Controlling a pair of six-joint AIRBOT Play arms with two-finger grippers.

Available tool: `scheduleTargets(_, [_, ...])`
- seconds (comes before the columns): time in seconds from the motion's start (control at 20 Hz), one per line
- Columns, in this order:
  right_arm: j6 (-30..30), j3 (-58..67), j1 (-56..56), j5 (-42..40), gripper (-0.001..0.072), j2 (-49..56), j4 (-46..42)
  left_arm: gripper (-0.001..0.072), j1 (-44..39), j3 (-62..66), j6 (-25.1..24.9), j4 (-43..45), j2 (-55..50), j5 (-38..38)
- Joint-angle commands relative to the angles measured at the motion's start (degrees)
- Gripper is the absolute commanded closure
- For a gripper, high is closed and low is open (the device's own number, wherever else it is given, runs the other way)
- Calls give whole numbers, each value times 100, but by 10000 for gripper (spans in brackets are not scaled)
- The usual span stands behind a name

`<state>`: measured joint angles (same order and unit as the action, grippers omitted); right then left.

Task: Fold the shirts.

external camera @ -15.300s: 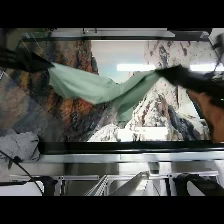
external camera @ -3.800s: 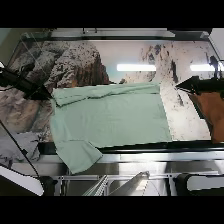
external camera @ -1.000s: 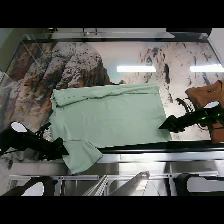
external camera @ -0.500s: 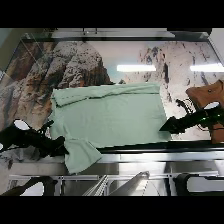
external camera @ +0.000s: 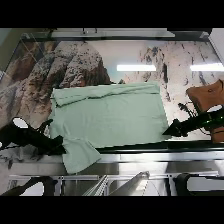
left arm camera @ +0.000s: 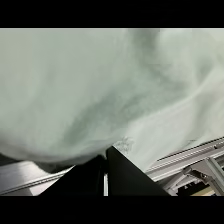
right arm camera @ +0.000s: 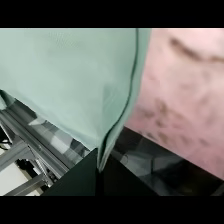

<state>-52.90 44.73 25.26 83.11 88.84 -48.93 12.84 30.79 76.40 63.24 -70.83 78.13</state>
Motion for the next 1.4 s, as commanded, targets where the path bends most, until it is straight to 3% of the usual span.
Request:
scheduleTargets(0.0, [-157,470,136,247,701,-140,275,684,7,758,-44,-136,295,1054])
scheduleTargets(0.2, [-306,1196,249,229,701,-223,986,683,522,2057,22,-153,1021,1032])
scheduleTargets(0.4, [31,1425,219,-310,701,-221,2527,683,994,3064,-46,-199,859,1001])
scheduleTargets(0.5, [297,1425,63,-745,701,-201,3082,683,944,3453,-52,-256,391,949])
scheduleTargets(0.85, [769,1539,-835,-3008,701,227,3383,683,275,5396,-96,-330,-1895,439])
scheduleTargets(1.35, [988,2815,-1434,-3171,701,1825,3718,685,68,7827,-87,-334,-4275,800])
